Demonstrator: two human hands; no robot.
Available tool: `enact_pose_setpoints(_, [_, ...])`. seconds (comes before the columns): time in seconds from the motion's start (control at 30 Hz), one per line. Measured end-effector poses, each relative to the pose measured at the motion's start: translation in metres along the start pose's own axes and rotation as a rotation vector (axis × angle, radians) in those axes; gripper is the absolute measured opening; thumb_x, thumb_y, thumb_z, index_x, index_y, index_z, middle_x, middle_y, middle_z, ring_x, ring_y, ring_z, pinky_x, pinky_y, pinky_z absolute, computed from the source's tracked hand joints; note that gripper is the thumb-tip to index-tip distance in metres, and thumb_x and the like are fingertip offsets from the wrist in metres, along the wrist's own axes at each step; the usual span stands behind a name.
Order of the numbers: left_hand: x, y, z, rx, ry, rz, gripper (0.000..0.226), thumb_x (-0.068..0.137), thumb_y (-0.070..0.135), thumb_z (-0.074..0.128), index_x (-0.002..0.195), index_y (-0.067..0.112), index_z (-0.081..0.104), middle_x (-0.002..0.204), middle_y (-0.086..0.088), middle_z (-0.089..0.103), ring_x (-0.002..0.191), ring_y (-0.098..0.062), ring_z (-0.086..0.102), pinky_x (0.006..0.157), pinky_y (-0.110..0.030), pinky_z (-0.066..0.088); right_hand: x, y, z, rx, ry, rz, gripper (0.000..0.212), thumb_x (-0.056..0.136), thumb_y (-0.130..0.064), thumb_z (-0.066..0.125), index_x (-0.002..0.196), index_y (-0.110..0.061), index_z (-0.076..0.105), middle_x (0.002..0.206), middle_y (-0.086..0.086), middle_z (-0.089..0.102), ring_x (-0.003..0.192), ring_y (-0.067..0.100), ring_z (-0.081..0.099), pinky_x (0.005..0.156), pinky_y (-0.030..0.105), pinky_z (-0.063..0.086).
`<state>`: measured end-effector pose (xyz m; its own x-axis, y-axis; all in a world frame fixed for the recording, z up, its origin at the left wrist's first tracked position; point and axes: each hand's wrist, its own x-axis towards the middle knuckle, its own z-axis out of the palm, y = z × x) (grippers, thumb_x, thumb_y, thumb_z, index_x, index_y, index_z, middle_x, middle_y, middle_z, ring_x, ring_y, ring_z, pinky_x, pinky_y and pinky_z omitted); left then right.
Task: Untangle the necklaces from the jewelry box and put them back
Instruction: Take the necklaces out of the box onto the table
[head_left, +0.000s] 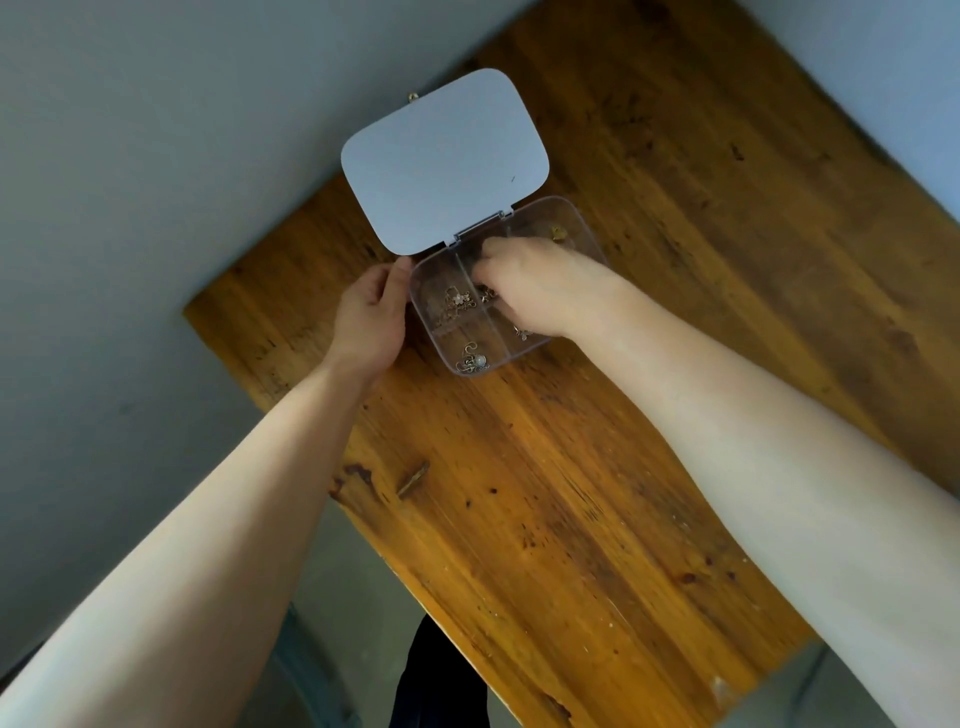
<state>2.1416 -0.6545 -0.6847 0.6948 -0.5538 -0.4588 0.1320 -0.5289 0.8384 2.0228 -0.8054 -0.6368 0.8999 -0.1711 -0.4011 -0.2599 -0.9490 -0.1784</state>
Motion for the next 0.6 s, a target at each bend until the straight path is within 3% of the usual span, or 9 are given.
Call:
enact_pose_setpoints(0.2, [-0.002, 0.002, 0.0, 0.031, 0.013, 0.005, 0.026, 0.103, 0.043, 0.047, 0.092, 0.031, 0.067, 0.091, 0.011, 0.073, 0.077, 0.006, 0.064, 0.072, -0.022, 0.045, 0.008, 0.003, -0.004, 0.116, -0.053, 0.024, 0.016, 0.094, -0.011, 0.063, 0.109, -0.009, 0.068, 0.112, 0.009, 0.062, 0.099, 0.028, 0.063, 0.082, 0.037, 0.054])
enact_pose_setpoints(0.37, [-0.005, 0.005, 0.002, 0.073, 0.048, 0.006, 0.027, 0.103, 0.042, 0.048, 0.099, 0.024, 0.067, 0.098, 0.003, 0.073, 0.093, -0.014, 0.068, 0.081, -0.029, 0.052, -0.006, 0.012, -0.003, 0.268, 0.118, 0.046, 0.011, 0.089, -0.018, 0.076, 0.097, -0.015, 0.069, 0.094, -0.003, 0.054, 0.092, 0.022, 0.061, 0.071, 0.03, 0.043])
enact_pose_setpoints(0.5, [-0.017, 0.012, 0.004, 0.358, 0.303, 0.239, 0.001, 0.097, 0.029, 0.059, 0.097, 0.028, 0.059, 0.087, 0.016, 0.06, 0.075, 0.002, 0.056, 0.064, -0.018, 0.047, -0.025, 0.012, -0.002, 0.416, 0.321, 0.073, 0.006, 0.089, -0.013, 0.074, 0.095, -0.013, 0.072, 0.098, 0.001, 0.067, 0.088, 0.018, 0.063, 0.076, 0.033, 0.055])
enact_pose_setpoints(0.6, [-0.026, 0.021, 0.008, 0.61, 0.178, 0.551, 0.006, 0.093, 0.018, 0.063, 0.099, 0.017, 0.066, 0.097, 0.003, 0.061, 0.077, -0.009, 0.054, 0.063, -0.02, 0.042, -0.041, 0.015, -0.003, 0.535, 0.451, 0.146, 0.006, 0.091, -0.012, 0.073, 0.096, -0.014, 0.072, 0.097, -0.003, 0.066, 0.084, 0.011, 0.062, 0.071, 0.021, 0.055])
